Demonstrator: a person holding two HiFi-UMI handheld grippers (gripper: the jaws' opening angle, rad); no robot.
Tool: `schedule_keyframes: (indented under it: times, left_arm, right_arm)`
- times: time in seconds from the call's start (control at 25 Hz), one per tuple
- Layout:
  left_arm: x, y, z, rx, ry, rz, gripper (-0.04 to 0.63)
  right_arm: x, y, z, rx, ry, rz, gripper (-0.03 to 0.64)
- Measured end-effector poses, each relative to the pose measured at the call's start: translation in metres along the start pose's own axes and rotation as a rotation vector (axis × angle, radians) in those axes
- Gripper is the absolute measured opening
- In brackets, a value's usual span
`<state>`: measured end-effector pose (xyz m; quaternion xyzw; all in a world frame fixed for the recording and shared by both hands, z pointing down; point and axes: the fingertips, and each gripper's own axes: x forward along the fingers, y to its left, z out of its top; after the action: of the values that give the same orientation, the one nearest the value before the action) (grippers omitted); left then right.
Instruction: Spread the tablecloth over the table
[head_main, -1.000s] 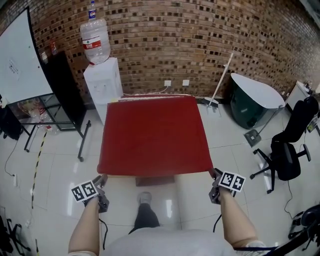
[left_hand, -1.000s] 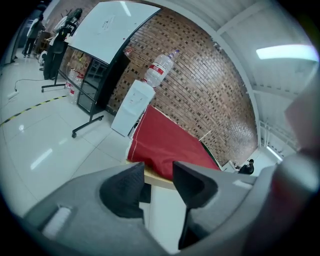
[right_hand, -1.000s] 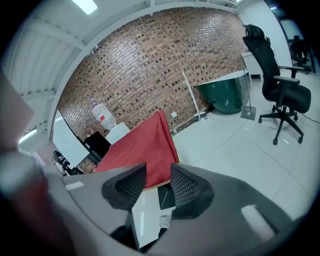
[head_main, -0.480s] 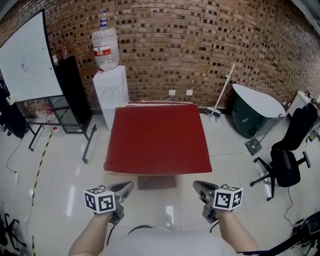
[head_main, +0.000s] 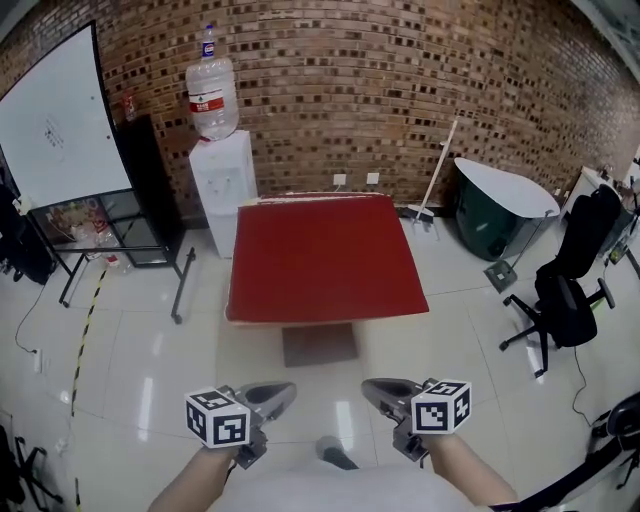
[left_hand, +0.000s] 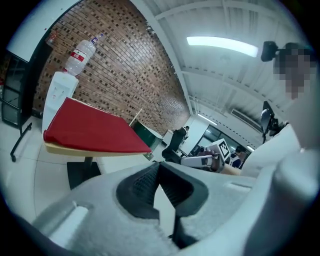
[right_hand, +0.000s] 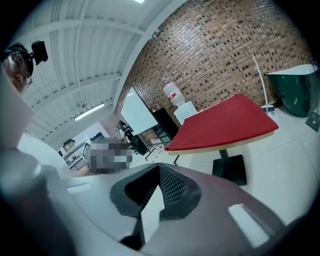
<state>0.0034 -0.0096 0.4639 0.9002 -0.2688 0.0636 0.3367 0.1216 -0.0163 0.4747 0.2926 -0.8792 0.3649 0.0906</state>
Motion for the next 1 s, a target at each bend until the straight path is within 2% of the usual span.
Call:
schedule_keyframes:
  times: [0.24,0.4,0.56,0.76,1.0]
  left_arm:
    - [-0.088,-0.028,-0.063,-0.024,0.011,-0.018,0.002]
    - [-0.125,-0.051,-0.086,-0.032,0.02,-0.041,0.002]
    - [-0.144,-0.082,-0.092,0.0,0.011,-0.063,0.002]
    - [-0.155,-0.108,-0.108,0.032,0.003,-0.042,0.002]
    - [-0.158,-0.166,-0.166,0.028,0.019,-0.059,0.002]
  right_arm:
    - [0.005,0.093,-0.076,0.028,0.007,0.012,0.002]
    - [-0.001,0.137,-0.105,0.025,0.014,-0.011,0.002]
    - [-0.021,0.161,-0.118,0.026,-0.008,-0.028,0.002]
    - [-0.05,0.174,-0.129,0.001,-0.03,-0.06,0.002]
    - [-0.096,0.207,-0.176,-0.019,-0.047,-0.036,0.002]
